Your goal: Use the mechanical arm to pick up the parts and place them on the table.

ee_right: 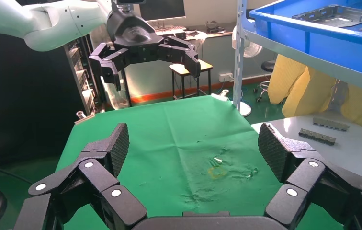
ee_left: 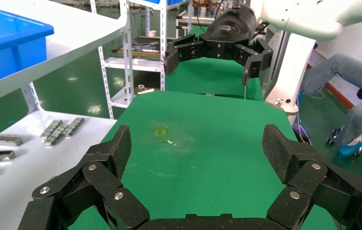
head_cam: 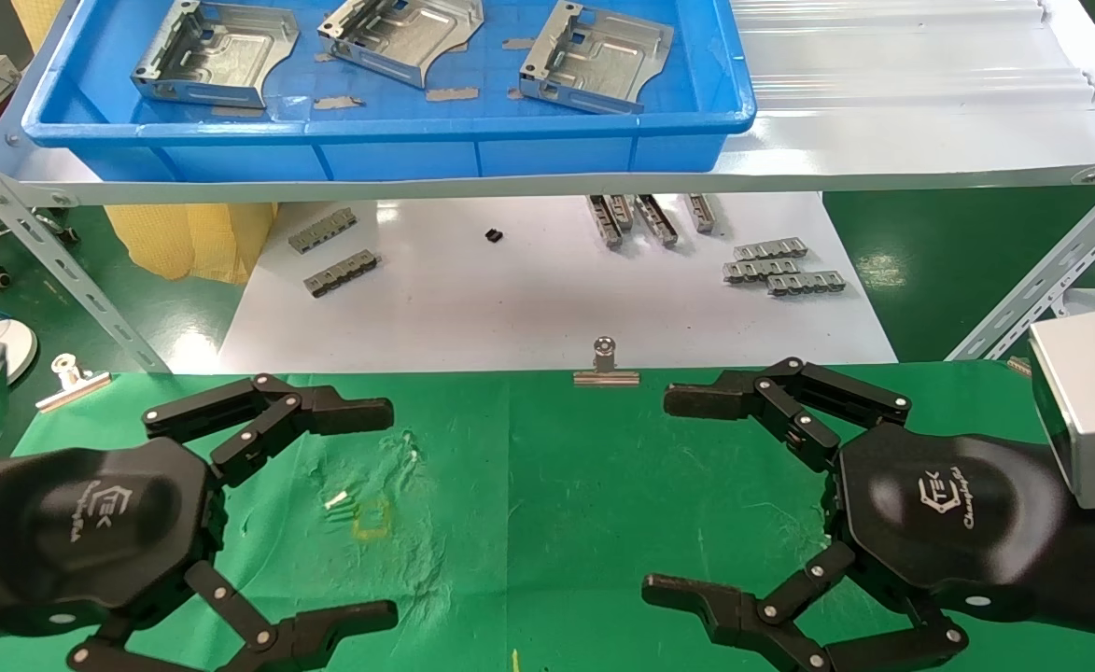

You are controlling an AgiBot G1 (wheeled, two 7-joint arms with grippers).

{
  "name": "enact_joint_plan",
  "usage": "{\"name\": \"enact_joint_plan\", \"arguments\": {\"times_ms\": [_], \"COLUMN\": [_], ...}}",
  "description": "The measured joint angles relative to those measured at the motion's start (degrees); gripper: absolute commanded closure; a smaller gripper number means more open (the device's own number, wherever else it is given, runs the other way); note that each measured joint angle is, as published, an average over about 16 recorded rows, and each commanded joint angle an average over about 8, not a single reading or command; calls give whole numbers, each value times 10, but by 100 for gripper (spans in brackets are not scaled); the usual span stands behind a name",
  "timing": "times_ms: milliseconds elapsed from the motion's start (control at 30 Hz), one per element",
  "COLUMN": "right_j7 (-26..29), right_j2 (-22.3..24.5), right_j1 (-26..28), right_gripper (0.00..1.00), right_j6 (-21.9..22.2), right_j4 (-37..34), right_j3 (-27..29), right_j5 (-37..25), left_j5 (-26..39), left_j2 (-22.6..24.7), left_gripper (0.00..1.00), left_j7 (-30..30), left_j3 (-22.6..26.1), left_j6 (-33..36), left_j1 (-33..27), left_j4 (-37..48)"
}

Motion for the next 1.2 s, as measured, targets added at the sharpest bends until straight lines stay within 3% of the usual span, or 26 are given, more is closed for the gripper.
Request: {"name": "enact_joint_plan", "arguments": {"times_ms": [600,867,1200], "right_j7": [0,0,0], "right_j2": [0,0,0], "right_j1": [0,0,0], "right_gripper": [0,100,100], "right_j6": [0,0,0], "right_j4": [0,0,0], "right_j3": [0,0,0], "right_j5": [0,0,0], "left_j5": [0,0,0], "left_j2": [0,0,0], "left_gripper": [0,0,0], "left_j7": [0,0,0], "left_j3": [0,0,0], "left_j6": [0,0,0], "left_j1": [0,0,0], "left_j4": [0,0,0]}}
